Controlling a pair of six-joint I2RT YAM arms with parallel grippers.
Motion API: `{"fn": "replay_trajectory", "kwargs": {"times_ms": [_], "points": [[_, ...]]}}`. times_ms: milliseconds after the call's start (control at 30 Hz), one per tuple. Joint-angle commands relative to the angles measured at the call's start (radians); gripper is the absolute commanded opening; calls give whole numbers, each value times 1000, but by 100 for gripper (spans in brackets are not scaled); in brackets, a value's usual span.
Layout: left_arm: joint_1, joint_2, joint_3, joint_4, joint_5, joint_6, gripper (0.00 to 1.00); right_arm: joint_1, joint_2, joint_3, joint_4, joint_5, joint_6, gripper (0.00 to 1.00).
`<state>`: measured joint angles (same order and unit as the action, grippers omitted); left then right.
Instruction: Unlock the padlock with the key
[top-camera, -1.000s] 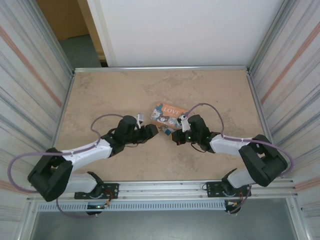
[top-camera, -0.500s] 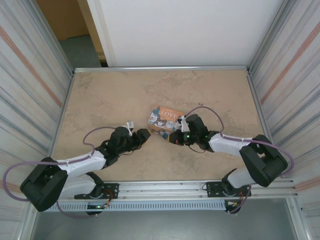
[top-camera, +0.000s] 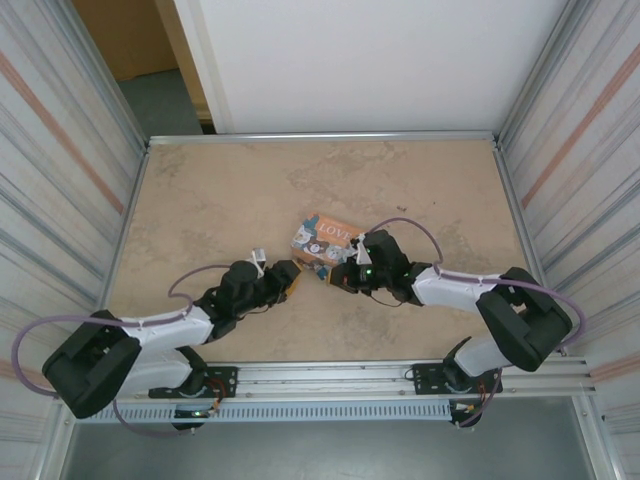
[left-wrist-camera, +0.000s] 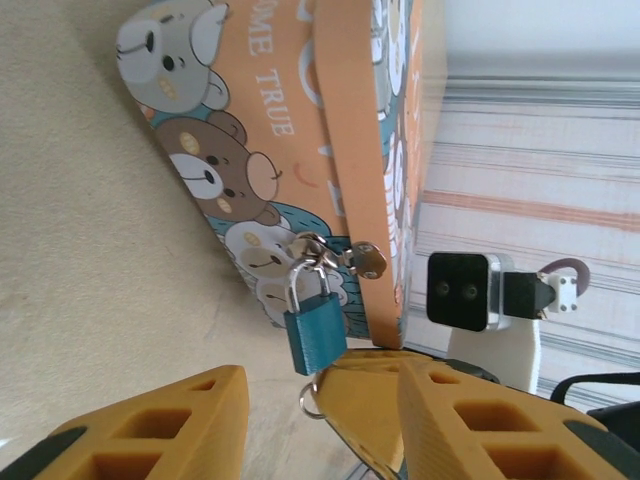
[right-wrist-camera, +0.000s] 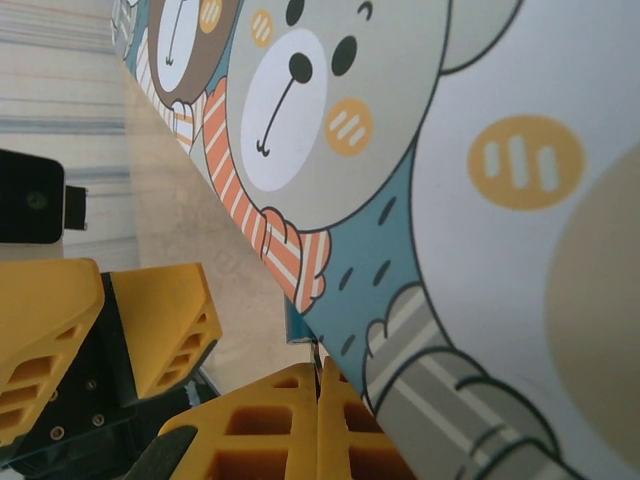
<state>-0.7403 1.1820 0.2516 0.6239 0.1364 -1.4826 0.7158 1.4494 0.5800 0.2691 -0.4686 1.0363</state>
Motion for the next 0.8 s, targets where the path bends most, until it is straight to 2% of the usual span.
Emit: {"fn": "replay_trajectory", "kwargs": {"times_ms": [0, 767], "points": [[-4, 31, -12, 94, 0, -49, 43, 20, 15, 43, 51, 6, 39, 0], [-24, 328, 21, 405, 39, -133, 40, 37, 46, 64, 90, 2, 65, 0]]}}
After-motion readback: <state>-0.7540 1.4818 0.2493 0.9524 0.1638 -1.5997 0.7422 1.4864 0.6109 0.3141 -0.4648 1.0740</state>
